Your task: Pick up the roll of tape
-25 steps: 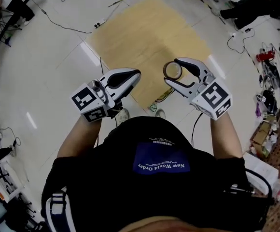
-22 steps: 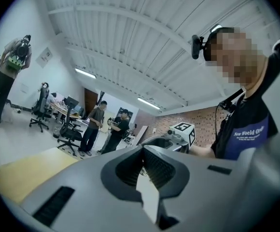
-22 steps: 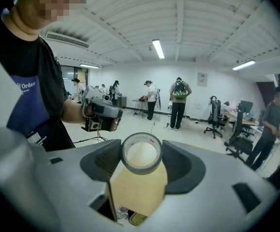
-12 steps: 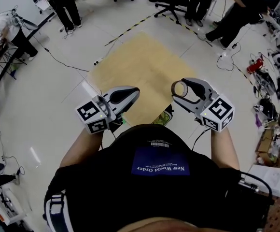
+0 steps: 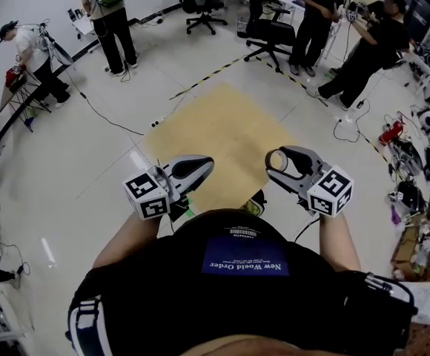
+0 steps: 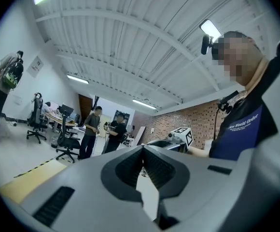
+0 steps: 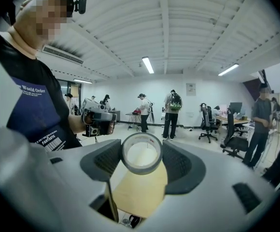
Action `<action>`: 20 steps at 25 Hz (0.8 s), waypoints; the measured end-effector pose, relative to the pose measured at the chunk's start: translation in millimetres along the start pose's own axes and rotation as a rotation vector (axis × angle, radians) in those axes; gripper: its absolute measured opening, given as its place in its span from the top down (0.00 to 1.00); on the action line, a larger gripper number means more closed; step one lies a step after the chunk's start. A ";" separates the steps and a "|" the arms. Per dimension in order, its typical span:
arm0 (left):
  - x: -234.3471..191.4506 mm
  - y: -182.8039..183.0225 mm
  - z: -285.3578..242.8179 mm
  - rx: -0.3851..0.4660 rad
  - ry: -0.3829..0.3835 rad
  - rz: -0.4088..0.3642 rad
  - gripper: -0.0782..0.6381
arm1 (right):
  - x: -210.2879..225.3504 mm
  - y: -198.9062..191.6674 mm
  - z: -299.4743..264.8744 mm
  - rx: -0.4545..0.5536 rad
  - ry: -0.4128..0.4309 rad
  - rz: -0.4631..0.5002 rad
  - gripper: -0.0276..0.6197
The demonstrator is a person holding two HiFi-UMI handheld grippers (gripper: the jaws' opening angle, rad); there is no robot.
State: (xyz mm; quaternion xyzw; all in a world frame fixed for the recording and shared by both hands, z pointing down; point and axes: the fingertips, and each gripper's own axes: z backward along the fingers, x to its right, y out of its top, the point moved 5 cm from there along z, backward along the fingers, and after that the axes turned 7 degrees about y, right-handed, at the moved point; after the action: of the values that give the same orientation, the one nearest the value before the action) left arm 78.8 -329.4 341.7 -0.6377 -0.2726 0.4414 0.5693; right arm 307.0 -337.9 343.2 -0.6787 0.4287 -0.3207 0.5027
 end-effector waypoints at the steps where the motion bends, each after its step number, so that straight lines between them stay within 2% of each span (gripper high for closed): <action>1: 1.2 -1.2 1.6 0.000 0.004 0.000 0.88 | -1.3 -0.8 -0.9 -0.002 0.005 0.004 0.56; 20: -4.3 6.4 10.7 0.027 0.032 -0.013 0.88 | 0.8 7.8 -11.2 -0.022 0.028 0.050 0.56</action>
State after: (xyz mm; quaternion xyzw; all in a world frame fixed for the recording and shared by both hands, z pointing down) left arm 66.5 -329.1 337.0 -0.6353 -0.2617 0.4309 0.5850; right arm 295.6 -344.2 339.0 -0.6688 0.4557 -0.3128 0.4972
